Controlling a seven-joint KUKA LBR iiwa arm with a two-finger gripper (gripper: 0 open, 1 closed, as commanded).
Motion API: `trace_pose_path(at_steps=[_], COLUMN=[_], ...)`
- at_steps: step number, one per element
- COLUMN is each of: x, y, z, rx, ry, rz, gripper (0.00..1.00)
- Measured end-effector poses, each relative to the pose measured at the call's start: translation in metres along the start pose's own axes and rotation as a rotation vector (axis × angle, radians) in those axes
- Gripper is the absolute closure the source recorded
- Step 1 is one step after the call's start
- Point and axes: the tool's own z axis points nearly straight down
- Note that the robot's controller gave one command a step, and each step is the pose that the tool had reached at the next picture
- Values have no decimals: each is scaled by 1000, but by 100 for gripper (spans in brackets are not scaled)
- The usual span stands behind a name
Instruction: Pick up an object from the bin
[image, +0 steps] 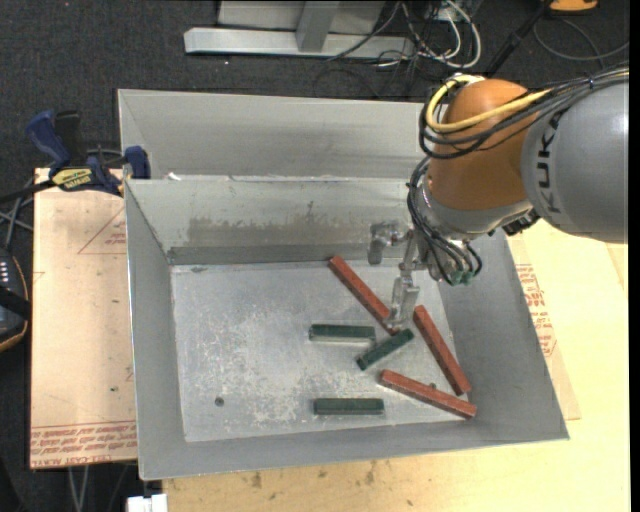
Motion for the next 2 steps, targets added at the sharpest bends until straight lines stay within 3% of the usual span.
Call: trace_pose_path(at_steps=[1, 2], x=[0, 18], y=[0, 11], z=[0, 48], rx=[0, 0], ry=[-1, -4], rz=[-1, -92], gripper=[0, 0])
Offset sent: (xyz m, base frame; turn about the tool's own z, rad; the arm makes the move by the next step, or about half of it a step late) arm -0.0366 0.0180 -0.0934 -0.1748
